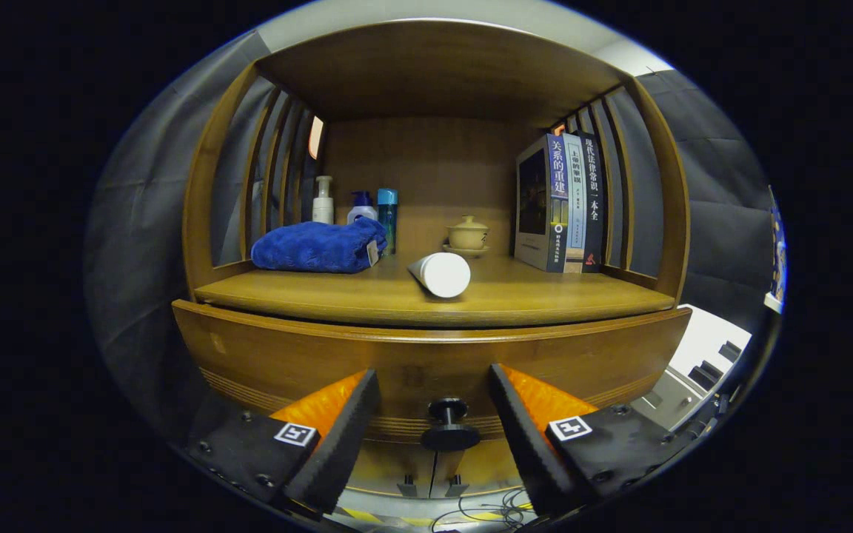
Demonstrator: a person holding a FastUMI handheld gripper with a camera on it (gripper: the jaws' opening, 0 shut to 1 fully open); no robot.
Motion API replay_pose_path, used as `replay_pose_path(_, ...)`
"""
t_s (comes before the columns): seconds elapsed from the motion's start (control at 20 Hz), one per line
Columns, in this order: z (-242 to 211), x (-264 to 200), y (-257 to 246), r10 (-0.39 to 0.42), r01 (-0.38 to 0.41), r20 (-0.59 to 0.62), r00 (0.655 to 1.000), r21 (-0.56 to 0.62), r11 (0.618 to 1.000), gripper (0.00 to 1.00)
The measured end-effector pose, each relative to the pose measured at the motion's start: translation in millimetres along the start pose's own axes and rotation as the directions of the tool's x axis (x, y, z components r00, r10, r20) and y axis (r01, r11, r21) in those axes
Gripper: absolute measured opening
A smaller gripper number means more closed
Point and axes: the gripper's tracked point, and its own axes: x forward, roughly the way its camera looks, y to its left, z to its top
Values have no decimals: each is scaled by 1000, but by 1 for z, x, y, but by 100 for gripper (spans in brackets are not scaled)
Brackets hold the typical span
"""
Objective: Pull open the drawer, take out the items inside it, and place them on the countertop above the cabinet.
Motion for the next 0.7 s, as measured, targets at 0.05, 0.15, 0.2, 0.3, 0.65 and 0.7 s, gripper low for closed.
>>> replay_pose_path(0.05,0,4,-1,0,0,-5,1000,-1,1000,98)
replay_pose_path(0.15,2,8,-1,-1,1,-12,1000,2,1000,99)
replay_pose_path(0.2,3,10,-1,-3,3,-8,1000,5,1000,99)
replay_pose_path(0.3,2,9,0,-6,6,-9,1000,1,1000,98)
replay_pose_path(0.65,38,-42,5,58,-58,63,996,3,998,98)
replay_pose_path(0.7,48,-55,6,73,-75,66,995,21,997,98)
